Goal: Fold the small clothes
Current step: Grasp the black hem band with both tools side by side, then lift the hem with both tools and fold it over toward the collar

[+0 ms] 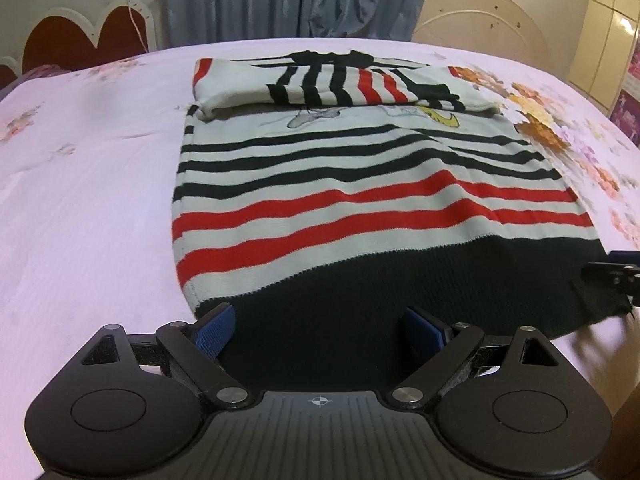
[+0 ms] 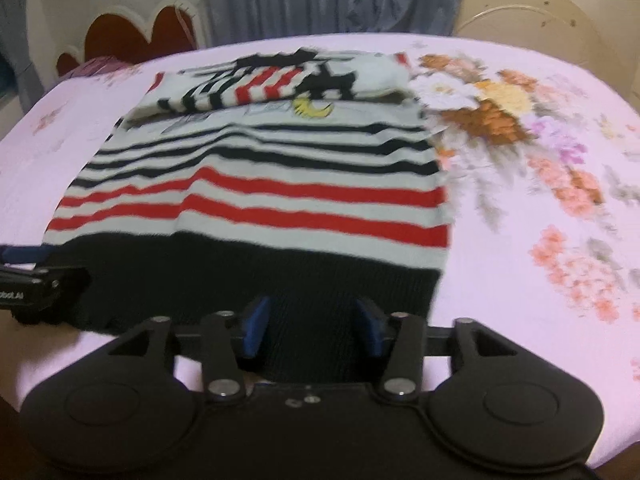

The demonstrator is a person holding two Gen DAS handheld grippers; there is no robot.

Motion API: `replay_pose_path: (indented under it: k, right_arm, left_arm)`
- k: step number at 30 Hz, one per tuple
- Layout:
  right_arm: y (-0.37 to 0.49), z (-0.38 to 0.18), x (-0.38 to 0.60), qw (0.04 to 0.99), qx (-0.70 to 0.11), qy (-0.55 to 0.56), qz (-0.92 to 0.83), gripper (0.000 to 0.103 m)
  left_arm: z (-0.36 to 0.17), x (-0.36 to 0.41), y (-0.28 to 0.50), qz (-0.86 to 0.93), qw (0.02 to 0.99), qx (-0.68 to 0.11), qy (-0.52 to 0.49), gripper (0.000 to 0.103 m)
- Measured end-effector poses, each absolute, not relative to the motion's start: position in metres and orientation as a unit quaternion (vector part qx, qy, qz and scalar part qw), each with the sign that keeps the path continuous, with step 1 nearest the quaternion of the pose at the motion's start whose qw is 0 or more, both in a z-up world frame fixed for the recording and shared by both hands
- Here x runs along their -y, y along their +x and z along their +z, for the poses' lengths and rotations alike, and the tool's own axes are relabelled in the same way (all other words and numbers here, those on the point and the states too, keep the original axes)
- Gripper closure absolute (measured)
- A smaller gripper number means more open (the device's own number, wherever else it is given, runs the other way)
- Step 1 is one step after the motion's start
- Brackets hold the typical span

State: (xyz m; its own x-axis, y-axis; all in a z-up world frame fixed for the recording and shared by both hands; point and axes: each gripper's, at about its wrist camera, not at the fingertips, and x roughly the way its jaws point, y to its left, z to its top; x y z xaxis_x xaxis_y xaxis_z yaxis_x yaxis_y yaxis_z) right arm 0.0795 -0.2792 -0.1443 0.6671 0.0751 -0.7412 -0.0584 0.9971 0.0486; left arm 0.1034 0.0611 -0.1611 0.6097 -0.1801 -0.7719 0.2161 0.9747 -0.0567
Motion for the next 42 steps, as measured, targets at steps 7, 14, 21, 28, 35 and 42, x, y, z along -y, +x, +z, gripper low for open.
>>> replay_pose_path:
  k: [7, 14, 21, 28, 35, 42]
  right_arm:
    - [0.081, -0.148, 0.305, 0.906, -0.422, 0.034, 0.011, 0.039]
    - [0.081, -0.159, 0.312, 0.892, -0.449, 0.051, 0.010, 0.050]
    - [0.079, -0.159, 0.311, 0.888, -0.455, 0.057, 0.025, 0.067]
    - [0.080, -0.158, 0.318, 0.883, -0.462, 0.077, 0.036, 0.077]
    - [0.081, -0.157, 0.316, 0.875, -0.479, 0.064, 0.041, 0.072]
    - [0.090, -0.146, 0.321, 0.872, -0.474, 0.099, 0.078, 0.091]
  left_arm:
    - [-0.155, -0.084, 0.104, -0.076, 0.897, -0.435, -0.006, 0.012]
    - [-0.169, -0.120, 0.097, -0.071, 0.871, -0.478, -0.087, 0.012]
    - [-0.175, -0.111, 0.095, -0.093, 0.858, -0.485, -0.141, 0.022]
    - [-0.175, -0.116, 0.102, -0.112, 0.841, -0.500, -0.173, 0.056]
    - [-0.176, -0.117, 0.106, -0.122, 0.835, -0.506, -0.179, 0.081]
    - [-0.163, -0.105, 0.115, -0.151, 0.843, -0.486, -0.174, 0.092]
